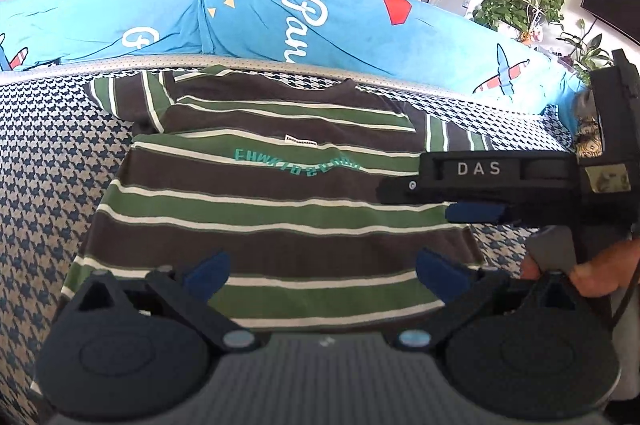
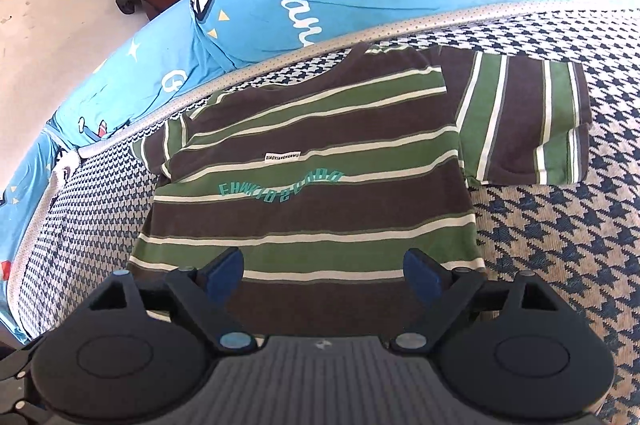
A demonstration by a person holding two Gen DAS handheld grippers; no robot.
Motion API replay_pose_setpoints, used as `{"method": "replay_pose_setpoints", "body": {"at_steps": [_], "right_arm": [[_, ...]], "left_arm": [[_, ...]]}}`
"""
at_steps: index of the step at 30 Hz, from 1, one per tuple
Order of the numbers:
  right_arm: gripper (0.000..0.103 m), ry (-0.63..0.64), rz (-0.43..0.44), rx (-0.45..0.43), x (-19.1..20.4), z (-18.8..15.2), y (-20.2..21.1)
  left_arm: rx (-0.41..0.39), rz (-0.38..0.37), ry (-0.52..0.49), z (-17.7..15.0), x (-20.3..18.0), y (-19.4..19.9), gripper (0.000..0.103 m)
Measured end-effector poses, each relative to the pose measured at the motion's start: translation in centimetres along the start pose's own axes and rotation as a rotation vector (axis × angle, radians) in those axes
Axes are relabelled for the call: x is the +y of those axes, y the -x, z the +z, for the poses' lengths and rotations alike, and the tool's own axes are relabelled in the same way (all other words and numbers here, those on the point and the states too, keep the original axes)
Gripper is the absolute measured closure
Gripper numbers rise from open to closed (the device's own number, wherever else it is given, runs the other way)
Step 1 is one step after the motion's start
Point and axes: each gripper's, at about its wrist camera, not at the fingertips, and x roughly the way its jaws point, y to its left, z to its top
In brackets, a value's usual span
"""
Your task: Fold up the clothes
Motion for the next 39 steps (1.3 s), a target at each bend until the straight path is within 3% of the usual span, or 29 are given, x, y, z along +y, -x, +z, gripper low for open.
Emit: {"method": "replay_pose_setpoints", "body": {"at_steps": [14,21,25,39], "right_arm": [[0.015,0.025,0.074,0.097,0.7,0.5,-2.1],[0.016,0.021,0.030,0.139,-0.1,0.7,-3.1],[0.018,0.003,0.035,0.134,-1.1,0.8,-3.3],[0.031,0.001,0.072,0.113,-3.5,1.5,-3.3]], "left_arm": [[0.035,0.093,0.060,1.3,2.4,-4.0,0.000],[0.061,0.157,0.077,1.4,4.1,-6.0,0.000],[0.081,0.174,0.095,1.1,5.2,-6.8,0.000],[0.092,0.203,0.009,0.0,5.2,-8.1,0.000]]}}
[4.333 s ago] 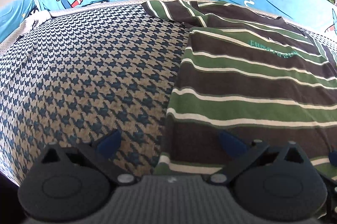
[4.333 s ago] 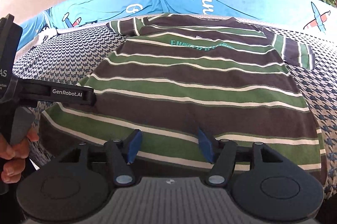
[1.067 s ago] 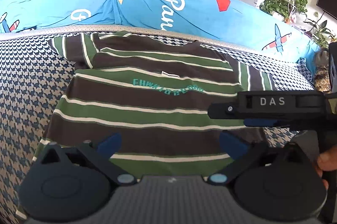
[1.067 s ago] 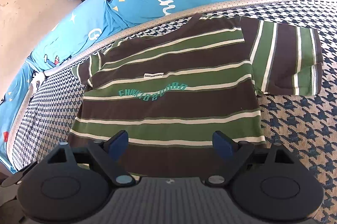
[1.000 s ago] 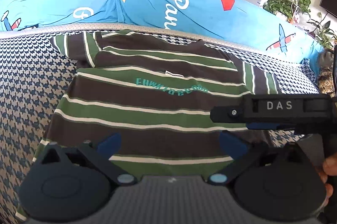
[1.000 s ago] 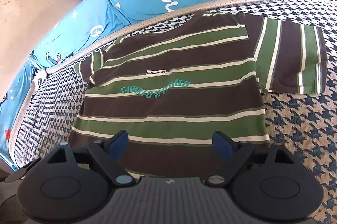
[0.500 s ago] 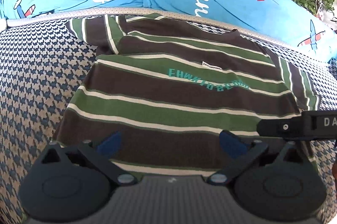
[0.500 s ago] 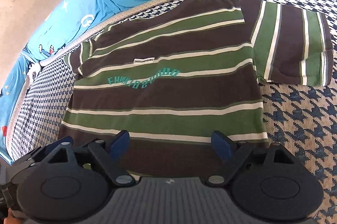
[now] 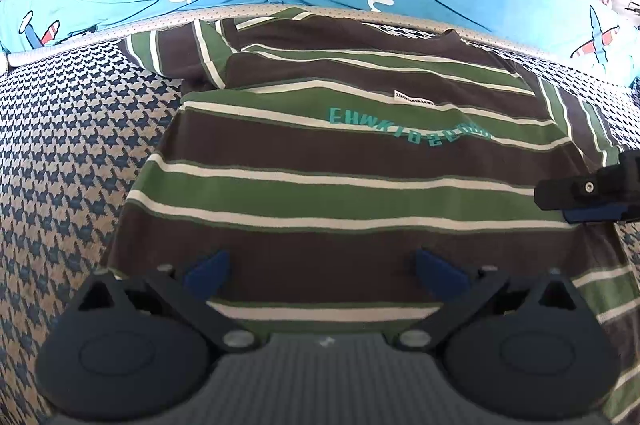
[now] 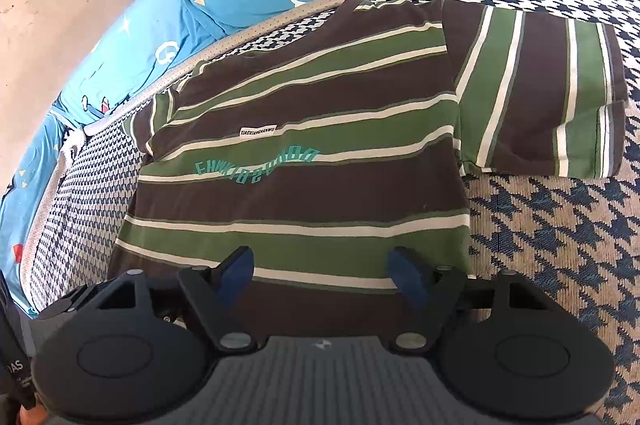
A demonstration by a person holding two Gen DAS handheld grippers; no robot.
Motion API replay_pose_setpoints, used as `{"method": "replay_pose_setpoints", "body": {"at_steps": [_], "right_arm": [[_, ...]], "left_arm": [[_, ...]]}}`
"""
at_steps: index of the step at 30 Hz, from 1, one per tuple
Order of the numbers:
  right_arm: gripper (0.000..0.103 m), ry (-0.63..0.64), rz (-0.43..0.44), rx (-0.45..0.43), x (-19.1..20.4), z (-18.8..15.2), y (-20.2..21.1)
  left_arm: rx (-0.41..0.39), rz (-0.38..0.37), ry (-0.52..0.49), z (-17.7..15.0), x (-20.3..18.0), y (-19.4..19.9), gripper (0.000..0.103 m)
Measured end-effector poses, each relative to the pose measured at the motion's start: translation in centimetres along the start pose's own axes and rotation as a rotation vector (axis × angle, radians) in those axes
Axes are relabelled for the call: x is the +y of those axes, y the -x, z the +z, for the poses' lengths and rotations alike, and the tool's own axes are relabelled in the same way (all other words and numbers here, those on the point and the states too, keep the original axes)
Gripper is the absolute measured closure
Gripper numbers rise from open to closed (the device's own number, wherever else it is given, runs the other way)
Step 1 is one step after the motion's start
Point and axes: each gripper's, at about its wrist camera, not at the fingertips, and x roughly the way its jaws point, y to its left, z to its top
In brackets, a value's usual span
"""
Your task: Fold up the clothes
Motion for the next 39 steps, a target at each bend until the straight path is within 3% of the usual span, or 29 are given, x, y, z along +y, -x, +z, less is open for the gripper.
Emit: {"method": "replay_pose_setpoints", "body": {"at_steps": [6,10,13,15,19,26,31,39], "right_arm": [[0.044,-0.025,0.013,-0.010,-1.2,0.1,0.1],[0.062,-0.102,0.032,-0.013,-2.8,0.2,0.3],[0.083,-0.138,0.023,-0.014,-3.7,0.1,0.3],[0.103,-0.145,-0.009,-0.013,-4.2,0.1,0.3],[0.103,-0.194,0.004,-0.015,-5.1,0.0,0.2],[0.103,-0.158,-0.001,-0.023,-4.8,-0.2,0.2],[0.103,-0.037,-0.041,-0.039,-3.5,-0.5,0.3],[0.103,-0.030,-0.079,-0.022,-2.9,-0.1,0.2]], "left_arm": [[-0.003,-0.011,0.004,-0.1,0.3,-0.1,0.000],[-0.004,-0.012,0.003,-0.2,0.5,0.0,0.000],[-0.001,0.000,0.002,-0.3,0.6,0.0,0.000],[0.004,0.000,0.008,-0.3,0.8,0.0,0.000],[0.011,-0.004,0.019,-0.2,1.2,0.1,0.000],[0.015,0.004,0.007,-0.5,1.2,0.2,0.000],[0.019,0.008,0.000,-0.5,1.1,0.3,0.000],[0.028,0.012,-0.007,-0.5,1.1,0.2,0.000]]}}
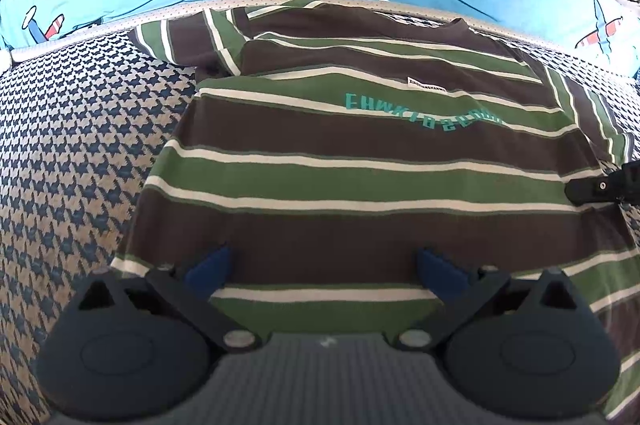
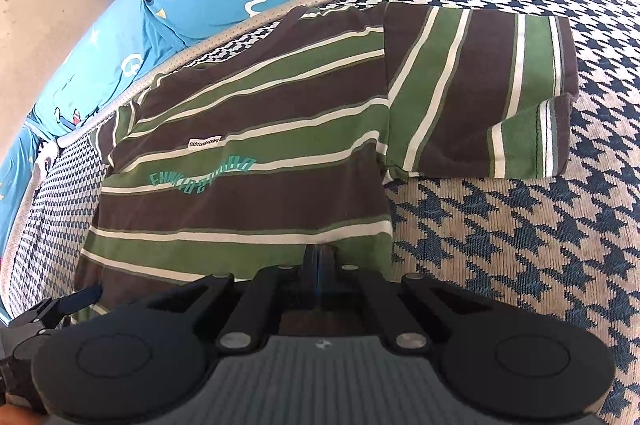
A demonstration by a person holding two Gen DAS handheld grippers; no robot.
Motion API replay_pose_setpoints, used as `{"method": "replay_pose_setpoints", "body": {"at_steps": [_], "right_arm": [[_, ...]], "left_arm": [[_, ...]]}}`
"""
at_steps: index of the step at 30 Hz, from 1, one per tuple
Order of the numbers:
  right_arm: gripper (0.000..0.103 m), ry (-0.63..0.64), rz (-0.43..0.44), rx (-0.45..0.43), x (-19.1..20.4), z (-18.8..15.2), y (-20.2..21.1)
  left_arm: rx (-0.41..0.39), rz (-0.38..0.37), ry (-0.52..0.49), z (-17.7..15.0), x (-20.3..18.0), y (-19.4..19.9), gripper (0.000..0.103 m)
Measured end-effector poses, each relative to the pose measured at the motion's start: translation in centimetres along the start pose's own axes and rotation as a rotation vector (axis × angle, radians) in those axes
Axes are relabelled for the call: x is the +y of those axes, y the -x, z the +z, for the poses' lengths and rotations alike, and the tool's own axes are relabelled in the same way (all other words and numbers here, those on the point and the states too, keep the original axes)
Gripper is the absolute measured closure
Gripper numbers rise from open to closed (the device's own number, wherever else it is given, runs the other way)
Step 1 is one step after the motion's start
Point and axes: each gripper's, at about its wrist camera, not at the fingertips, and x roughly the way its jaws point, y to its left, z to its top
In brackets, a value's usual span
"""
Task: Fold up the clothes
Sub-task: 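Press the folded sleeve flat with the right gripper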
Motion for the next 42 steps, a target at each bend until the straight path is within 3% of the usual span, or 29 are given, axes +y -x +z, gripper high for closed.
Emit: {"method": "replay_pose_setpoints", "body": {"at_steps": [8,10,15,20,28,30,33,36,42], "right_arm": [[0.101,-0.008,-0.032,0.002,0.8,0.1,0.2],[0.094,-0.016,-0.032,-0.008,1.4,0.2,0.4],[0.054,0.008,-0.015,-0.093,3.4,0.6,1.7],[0.031,-0.022,0.001,-0.135,4.8,0.7,2.0],[0.025,0.052,0.010,-0.132,7.7,0.2,1.8],[0.019,0.062,-0.005,-0.156,8.0,0.3,2.1],[0.014,0.025,-0.056,-0.204,7.7,0.4,2.5],[0.014,-0.039,-0.101,-0.195,6.9,0.7,2.3],[0.014,-0.072,-0.107,-0.185,6.3,0.7,2.2]], "left_arm": [[-0.011,0.008,-0.004,-0.2,-0.2,0.1,0.000],[-0.015,0.019,0.001,-0.3,-0.3,0.3,0.000],[-0.027,0.027,0.019,-0.3,-0.5,0.8,0.000],[-0.046,0.018,0.069,0.5,-0.2,1.2,0.000],[-0.039,0.011,0.136,1.4,0.8,1.1,0.000],[-0.038,0.014,0.141,1.4,1.0,1.1,0.000],[-0.037,0.017,0.153,1.3,1.2,0.9,0.000],[-0.048,0.023,0.152,1.4,1.4,1.2,0.000],[-0.096,0.026,0.178,1.7,2.5,1.9,0.001]]}}
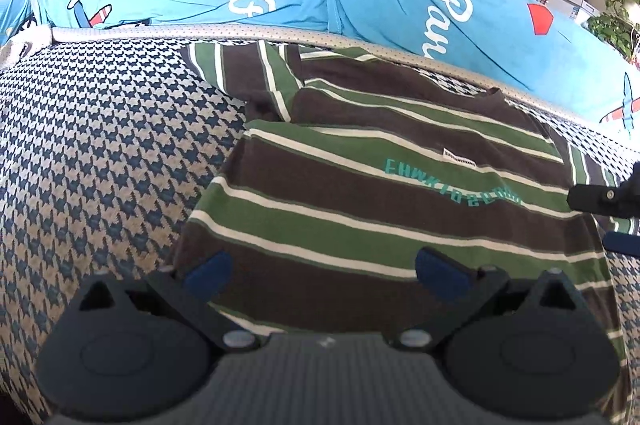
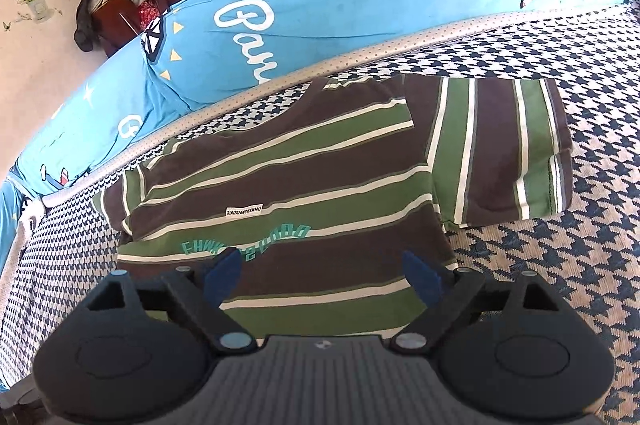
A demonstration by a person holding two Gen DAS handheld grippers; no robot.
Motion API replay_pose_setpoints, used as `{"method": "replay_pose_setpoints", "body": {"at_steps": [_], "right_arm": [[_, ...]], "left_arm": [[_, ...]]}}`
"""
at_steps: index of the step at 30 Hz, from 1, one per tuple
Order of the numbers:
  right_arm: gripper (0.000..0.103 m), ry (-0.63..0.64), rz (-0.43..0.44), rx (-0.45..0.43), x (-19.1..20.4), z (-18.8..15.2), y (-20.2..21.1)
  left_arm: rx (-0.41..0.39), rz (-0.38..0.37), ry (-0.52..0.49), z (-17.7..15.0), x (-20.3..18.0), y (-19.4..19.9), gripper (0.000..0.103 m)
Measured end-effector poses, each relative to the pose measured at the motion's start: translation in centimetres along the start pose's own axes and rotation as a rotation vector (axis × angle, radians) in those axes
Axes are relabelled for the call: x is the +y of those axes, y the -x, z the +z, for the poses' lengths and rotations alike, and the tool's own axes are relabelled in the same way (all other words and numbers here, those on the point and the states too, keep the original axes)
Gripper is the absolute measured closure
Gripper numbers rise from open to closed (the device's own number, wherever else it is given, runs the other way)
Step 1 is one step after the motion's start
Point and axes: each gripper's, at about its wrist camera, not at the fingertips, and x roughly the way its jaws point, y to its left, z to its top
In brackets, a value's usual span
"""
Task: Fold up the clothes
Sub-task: 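Press the folded sleeve flat with the right gripper, then move the left gripper to the unfolded sleeve of the striped shirt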
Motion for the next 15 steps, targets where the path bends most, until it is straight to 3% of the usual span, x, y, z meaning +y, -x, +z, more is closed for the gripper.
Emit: {"method": "replay_pose_setpoints", "body": {"at_steps": [5,15], "right_arm": [[0.014,0.011,-0.001,0.022,0.5,-0.1,-0.6],[0.014,0.060,0.005,0.041,2.5,-0.6,-1.7]], "left_arm": [[-0.028,0.003,0.023,1.0,1.3,-0.2,0.008],[-0.055,0.031,0.066,3.4,4.0,-1.7,0.008]]}}
